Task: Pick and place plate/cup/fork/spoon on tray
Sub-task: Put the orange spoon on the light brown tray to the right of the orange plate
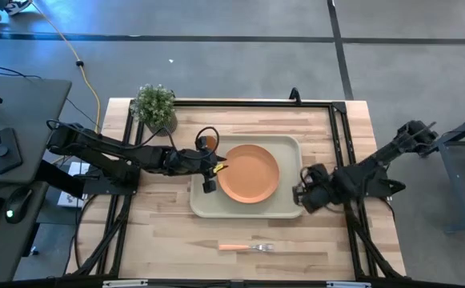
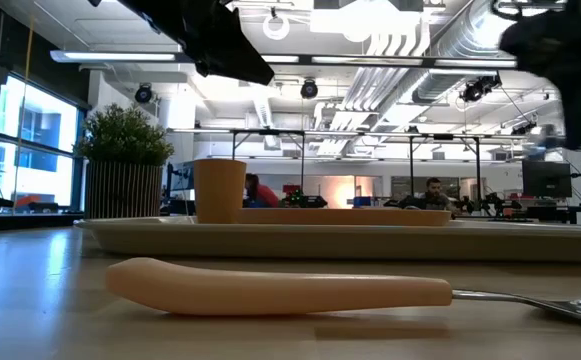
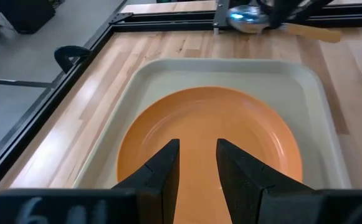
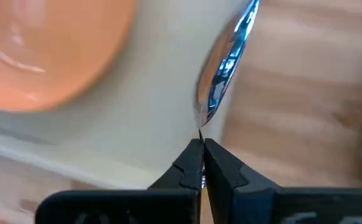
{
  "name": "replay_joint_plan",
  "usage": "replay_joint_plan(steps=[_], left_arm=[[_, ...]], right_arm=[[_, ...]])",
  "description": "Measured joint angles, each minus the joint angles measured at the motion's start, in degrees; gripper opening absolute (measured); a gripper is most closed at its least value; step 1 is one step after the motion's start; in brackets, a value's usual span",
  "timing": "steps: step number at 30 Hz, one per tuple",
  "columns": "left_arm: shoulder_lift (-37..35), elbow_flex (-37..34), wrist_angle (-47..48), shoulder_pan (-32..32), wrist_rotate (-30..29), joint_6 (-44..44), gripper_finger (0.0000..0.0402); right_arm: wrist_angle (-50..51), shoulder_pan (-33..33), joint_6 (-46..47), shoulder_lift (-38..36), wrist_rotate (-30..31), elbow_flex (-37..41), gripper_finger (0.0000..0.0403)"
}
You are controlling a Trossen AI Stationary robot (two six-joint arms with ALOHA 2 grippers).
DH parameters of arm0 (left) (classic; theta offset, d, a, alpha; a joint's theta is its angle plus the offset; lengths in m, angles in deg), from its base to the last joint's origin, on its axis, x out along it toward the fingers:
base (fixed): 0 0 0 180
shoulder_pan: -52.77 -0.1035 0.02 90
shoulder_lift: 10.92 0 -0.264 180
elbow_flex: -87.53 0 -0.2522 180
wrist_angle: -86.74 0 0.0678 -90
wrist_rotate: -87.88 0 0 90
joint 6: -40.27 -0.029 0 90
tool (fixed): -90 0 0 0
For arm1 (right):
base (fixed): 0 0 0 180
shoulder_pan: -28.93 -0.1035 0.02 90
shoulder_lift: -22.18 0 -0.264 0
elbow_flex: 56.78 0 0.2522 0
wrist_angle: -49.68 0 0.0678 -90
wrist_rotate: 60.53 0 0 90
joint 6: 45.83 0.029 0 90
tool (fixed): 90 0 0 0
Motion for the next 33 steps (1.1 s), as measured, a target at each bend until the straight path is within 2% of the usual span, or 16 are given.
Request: replay_joint_plan(steps=[7, 10, 15, 28, 33], left_arm=[[0.0, 0.0, 1.3, 0.6, 2.0, -1.2, 0.0095], [0.0, 0.0, 3.4, 0.6, 2.0, -1.3, 0.0095], [0.0, 0.0, 5.5, 0.6, 2.1, 0.2, 0.0095], [-2.1, 0.1, 5.7, 0.7, 4.4, 1.9, 0.0095], [-3.9, 0.1, 6.3, 1.4, 4.6, 3.2, 0.0095]], right_arm=[[-5.4, 12.0, -13.5, -0.3, 2.0, 0.0, 0.0], [-8.8, 15.5, -17.9, 1.4, 0.6, 0.0, 0.0], [-12.7, 16.7, -20.8, 4.9, -3.4, 0.0, 0.0], [-12.2, 21.2, -23.8, 11.4, -4.6, 0.2, 0.0], [-16.5, 23.6, -21.8, 13.1, -5.5, 2.9, 0.0]])
